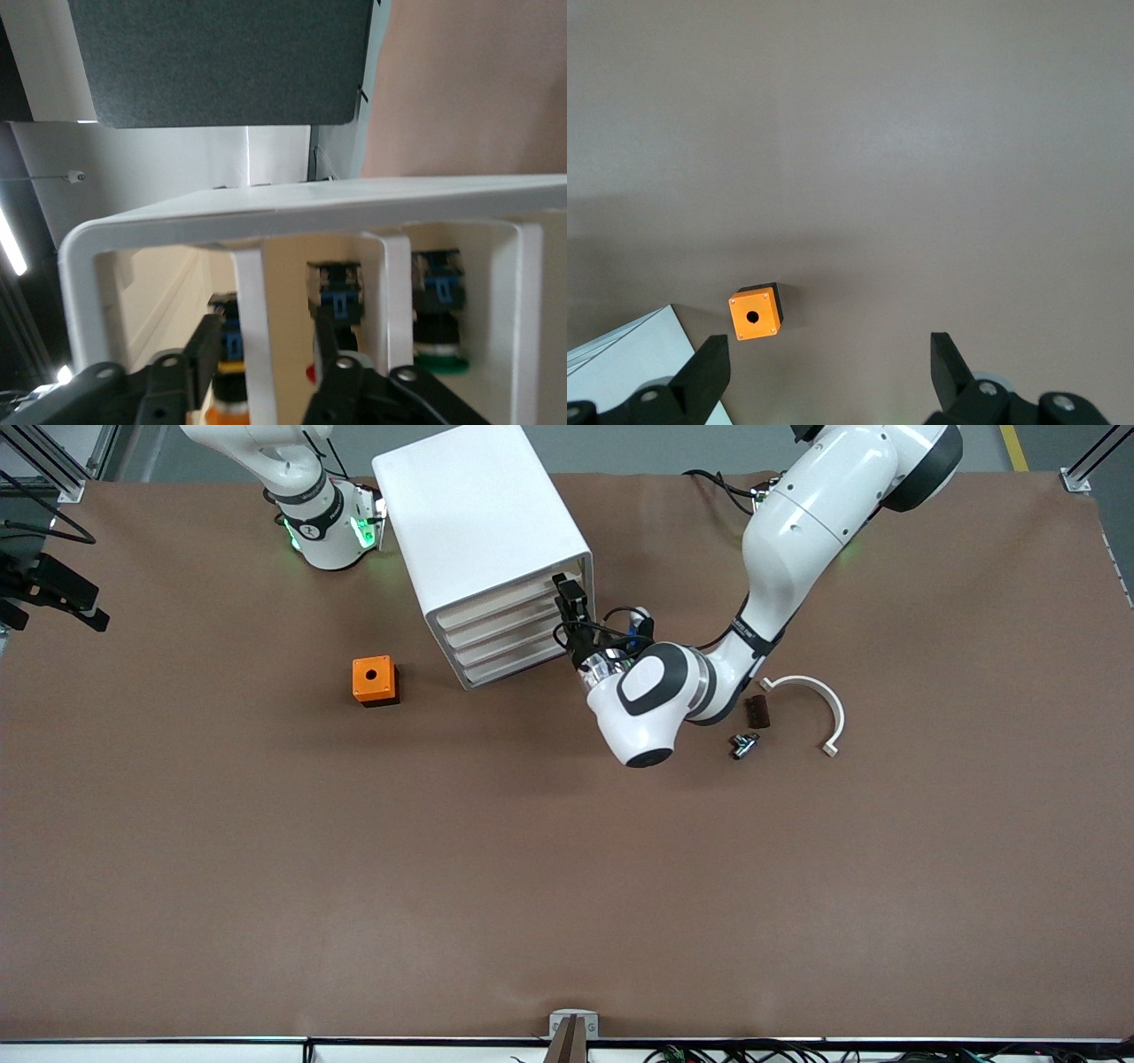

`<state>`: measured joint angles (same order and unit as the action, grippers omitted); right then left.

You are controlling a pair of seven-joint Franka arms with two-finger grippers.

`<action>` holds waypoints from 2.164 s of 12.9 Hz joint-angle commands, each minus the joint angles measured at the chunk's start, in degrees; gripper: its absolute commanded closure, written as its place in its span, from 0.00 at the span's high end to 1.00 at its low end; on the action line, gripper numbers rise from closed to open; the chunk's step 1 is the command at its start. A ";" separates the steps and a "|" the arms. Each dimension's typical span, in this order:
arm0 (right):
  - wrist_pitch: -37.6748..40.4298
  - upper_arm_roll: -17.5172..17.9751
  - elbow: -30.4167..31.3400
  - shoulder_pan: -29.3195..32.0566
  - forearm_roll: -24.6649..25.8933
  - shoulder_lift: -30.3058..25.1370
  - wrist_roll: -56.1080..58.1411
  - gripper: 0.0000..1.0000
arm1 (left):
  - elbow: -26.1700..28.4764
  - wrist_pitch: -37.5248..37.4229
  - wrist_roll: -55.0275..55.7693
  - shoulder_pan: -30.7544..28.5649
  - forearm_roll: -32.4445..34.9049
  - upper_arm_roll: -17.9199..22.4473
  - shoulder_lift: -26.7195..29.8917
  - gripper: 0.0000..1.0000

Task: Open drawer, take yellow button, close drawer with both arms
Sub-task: 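Pull the drawer open with the left gripper while the right gripper approaches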

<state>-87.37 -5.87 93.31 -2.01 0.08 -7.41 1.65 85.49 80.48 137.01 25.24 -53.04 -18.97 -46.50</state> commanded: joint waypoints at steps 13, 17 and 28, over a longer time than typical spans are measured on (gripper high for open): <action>-3.94 0.68 -1.81 2.27 0.62 8.09 0.63 1.00 | 0.73 -0.85 0.36 -3.42 -2.33 0.07 0.44 0.05; -2.64 1.12 -2.08 0.44 2.30 14.62 -2.77 1.00 | -0.76 -0.67 0.18 -9.14 -2.95 0.42 0.18 0.07; -6.74 1.21 0.64 -35.67 -7.99 13.12 -73.77 1.00 | -4.19 -0.32 -20.32 -13.54 -3.04 1.39 -0.17 0.99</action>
<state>-91.98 -3.72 92.65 -34.74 -6.34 6.25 -66.75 82.90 80.33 124.11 12.06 -55.03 -18.24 -46.64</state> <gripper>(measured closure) 0.000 0.304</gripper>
